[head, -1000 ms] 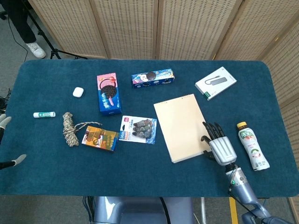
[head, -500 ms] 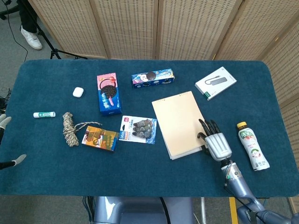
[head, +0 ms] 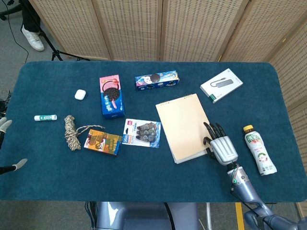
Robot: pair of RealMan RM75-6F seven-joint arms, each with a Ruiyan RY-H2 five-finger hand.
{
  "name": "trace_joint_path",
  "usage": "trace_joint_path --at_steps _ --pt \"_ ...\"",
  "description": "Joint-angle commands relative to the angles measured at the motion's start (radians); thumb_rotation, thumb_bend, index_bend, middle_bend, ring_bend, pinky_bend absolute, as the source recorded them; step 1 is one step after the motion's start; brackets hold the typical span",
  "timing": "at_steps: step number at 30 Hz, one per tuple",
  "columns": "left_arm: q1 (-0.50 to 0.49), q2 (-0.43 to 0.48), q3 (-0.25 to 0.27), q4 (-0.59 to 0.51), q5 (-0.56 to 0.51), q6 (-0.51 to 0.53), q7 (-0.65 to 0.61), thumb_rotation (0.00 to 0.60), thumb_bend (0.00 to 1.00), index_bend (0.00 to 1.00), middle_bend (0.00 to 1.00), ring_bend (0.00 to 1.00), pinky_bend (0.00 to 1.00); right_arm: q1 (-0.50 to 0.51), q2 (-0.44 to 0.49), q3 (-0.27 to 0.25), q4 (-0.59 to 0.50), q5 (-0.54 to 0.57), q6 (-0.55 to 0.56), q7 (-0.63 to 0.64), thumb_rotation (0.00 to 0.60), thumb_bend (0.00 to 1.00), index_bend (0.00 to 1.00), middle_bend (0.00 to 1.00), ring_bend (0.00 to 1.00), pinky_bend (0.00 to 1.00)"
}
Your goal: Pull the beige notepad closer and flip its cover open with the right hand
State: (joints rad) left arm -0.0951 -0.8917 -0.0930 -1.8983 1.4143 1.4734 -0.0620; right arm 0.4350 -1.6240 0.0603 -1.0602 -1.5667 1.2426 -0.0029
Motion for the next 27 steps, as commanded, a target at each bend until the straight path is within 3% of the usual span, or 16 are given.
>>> trace_joint_path --at_steps 1,13,27 --pt "0.0 0.0 0.0 0.0 -0.001 -0.001 0.001 0.6 0.0 0.0 0.0 0.0 0.0 0.0 0.006 -0.009 0.0 -0.008 0.001 0.006 0.6 0.67 0.6 0.0 0.0 0.0" --pt "-0.002 -0.002 0.0 0.0 -0.002 -0.003 0.006 0.6 0.0 0.0 0.0 0.0 0.0 -0.02 0.064 -0.076 -0.019 -0.067 0.032 0.065 0.6 0.67 0.63 0.02 0.0 0.0" --pt "-0.007 -0.011 0.003 -0.006 -0.004 -0.01 0.034 0.6 0.0 0.0 0.0 0.0 0.0 -0.038 0.217 -0.214 -0.143 -0.226 0.091 0.121 0.6 0.67 0.65 0.03 0.0 0.0"
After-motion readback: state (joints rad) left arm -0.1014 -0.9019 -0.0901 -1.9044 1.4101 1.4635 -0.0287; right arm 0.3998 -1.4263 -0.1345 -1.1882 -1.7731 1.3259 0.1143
